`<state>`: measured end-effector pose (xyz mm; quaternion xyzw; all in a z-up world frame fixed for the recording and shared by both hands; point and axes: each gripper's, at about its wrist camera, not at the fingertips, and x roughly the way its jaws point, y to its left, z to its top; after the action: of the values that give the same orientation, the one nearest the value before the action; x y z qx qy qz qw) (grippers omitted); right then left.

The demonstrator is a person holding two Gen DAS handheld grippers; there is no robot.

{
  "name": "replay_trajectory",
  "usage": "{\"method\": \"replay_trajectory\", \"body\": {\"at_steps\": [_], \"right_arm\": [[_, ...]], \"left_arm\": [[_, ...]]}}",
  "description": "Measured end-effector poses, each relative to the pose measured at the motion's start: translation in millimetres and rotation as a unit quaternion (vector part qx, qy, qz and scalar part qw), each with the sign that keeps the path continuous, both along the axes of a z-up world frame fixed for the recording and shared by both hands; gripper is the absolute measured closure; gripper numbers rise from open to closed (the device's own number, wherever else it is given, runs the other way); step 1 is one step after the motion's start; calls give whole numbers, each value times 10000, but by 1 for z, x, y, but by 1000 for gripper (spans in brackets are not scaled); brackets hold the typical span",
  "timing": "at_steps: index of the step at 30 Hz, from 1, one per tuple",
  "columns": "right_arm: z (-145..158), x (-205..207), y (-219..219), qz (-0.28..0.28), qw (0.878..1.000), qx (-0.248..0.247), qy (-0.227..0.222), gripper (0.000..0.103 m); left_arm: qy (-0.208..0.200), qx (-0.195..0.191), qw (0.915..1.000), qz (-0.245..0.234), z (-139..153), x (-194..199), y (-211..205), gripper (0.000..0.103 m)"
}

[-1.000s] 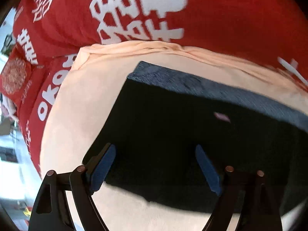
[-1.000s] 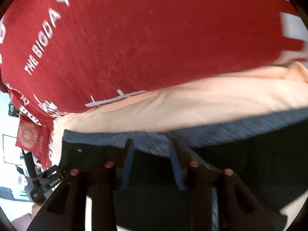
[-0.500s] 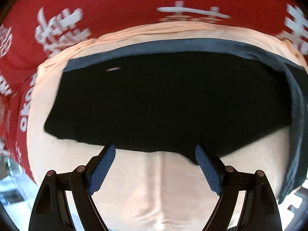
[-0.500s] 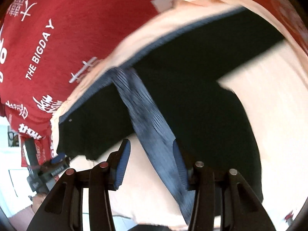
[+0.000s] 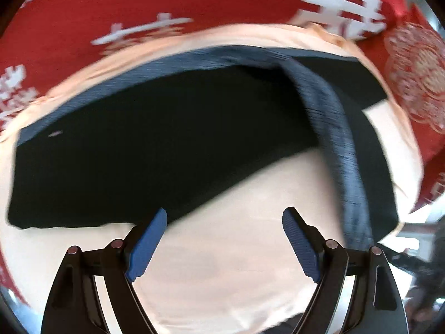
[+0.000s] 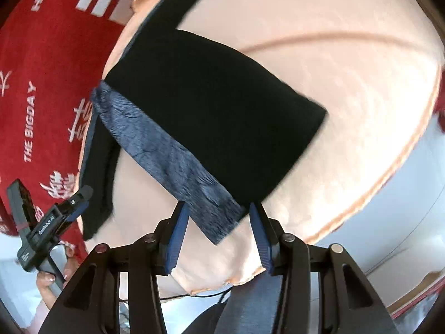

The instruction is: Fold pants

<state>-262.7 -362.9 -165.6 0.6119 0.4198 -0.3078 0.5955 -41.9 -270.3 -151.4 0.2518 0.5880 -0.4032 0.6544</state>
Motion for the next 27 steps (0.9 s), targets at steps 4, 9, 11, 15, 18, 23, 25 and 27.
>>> {"method": "replay_trajectory", "body": {"at_steps": [4,9,11,15,18,23,25,27], "right_arm": [[-17,-9,6,-288,9991,197,-248,53],[-30,-11,4,-302,9964,329,-725,51],[-36,-11,0,-364,9947,434,-858,51],[-43,-21,-11,-400,9909,952,-868,86],[-34,-25,-22,-390,9896,1002,-959,94],[7,-21,-57,-111,9864,760,-1456,95],[26,-15,-80,38,9848,553,-1647,95],[44,-5,-111,135,9828,335,-1813,95]], "left_arm": [[273,-188,9987,-389,-5,-33,-30,17],[509,-231,9953,-786,-24,-61,-66,17],[571,-161,9945,-868,-33,-72,-80,17],[887,-216,9922,-844,-37,-80,-93,24],[1036,-108,9910,-841,-40,-84,-102,63],[1256,-298,9885,-786,-14,-84,-126,79],[1160,-455,9894,-751,4,-81,-138,79],[1087,-606,9899,-680,21,-75,-152,79]]}}
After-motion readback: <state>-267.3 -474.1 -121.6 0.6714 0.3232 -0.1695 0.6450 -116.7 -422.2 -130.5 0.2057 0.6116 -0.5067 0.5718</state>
